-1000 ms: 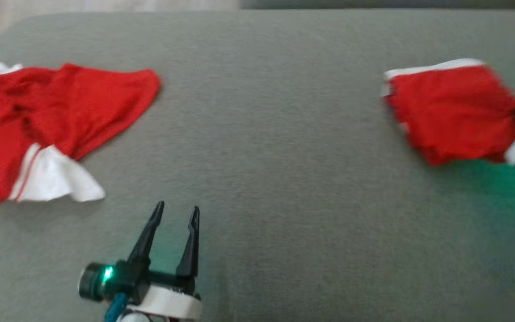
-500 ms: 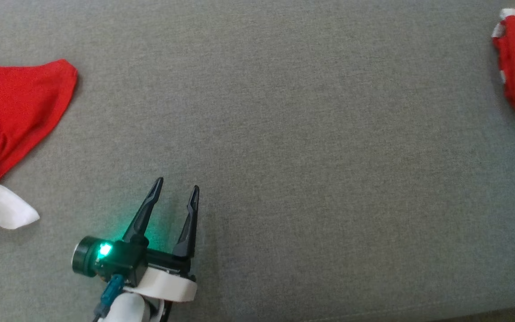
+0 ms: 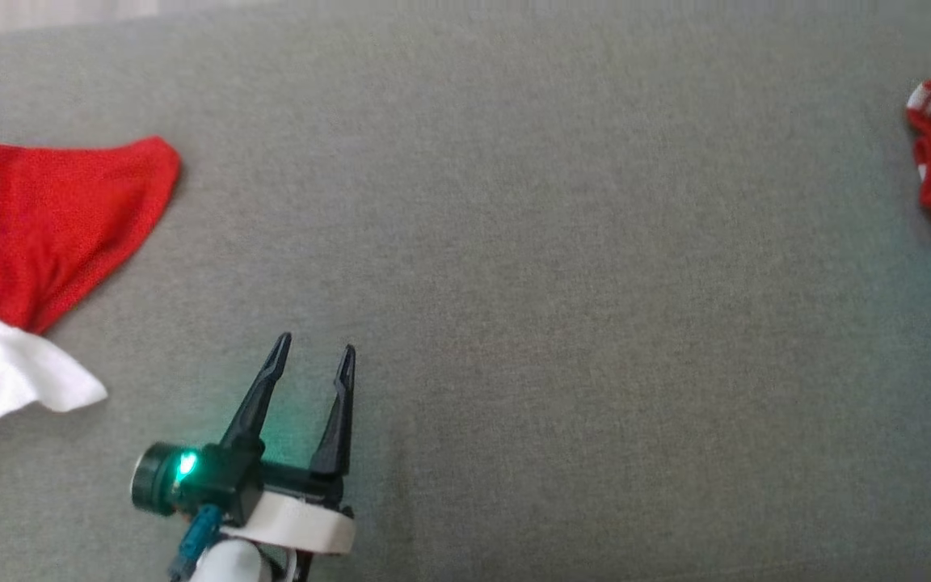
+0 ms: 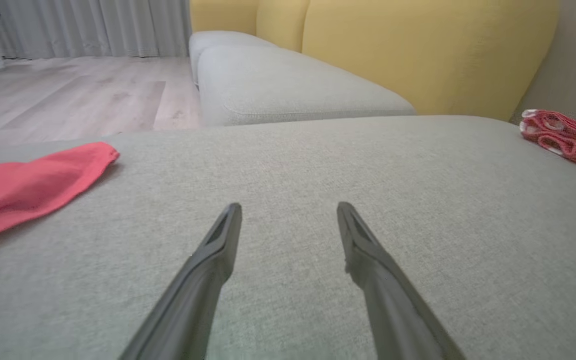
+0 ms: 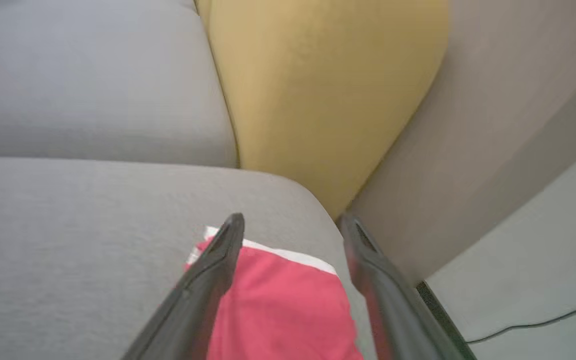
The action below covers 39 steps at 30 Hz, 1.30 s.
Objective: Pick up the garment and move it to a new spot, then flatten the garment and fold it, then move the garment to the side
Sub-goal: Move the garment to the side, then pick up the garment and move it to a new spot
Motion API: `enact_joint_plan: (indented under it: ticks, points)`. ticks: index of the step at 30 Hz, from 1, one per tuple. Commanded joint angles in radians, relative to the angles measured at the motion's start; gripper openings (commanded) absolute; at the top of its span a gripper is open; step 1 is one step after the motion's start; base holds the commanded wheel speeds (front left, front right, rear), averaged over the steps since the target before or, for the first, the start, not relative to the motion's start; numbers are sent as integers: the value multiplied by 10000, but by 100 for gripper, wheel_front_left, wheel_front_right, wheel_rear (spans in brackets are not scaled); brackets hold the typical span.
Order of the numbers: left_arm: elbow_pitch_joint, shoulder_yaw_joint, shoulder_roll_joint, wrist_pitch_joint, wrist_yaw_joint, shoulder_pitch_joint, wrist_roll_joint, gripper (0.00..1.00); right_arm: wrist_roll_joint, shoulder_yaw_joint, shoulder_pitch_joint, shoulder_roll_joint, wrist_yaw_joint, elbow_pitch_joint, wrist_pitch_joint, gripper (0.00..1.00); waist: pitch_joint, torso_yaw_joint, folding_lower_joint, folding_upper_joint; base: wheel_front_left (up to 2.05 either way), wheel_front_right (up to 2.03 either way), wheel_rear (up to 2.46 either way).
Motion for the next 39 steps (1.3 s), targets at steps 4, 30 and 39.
enact_joint_plan:
  ticks: [4,30,39]
  points:
    - [-165,419,-88,-82,191,428,-289,100,702,903,1071,234,-7,-1389,-655,100,-1147,481,0,0,0,0,0]
    - [152,1124,-143,-82,318,1504,-321,100,2799,2980,7783,2933,-7,-3737,-3370,100,-2983,1141,0,0,0,0,0]
    - [238,1075,-144,-82,271,1464,-351,100,2852,3005,7762,2935,-7,-3774,-3413,100,-3000,1041,0,0,0,0,0]
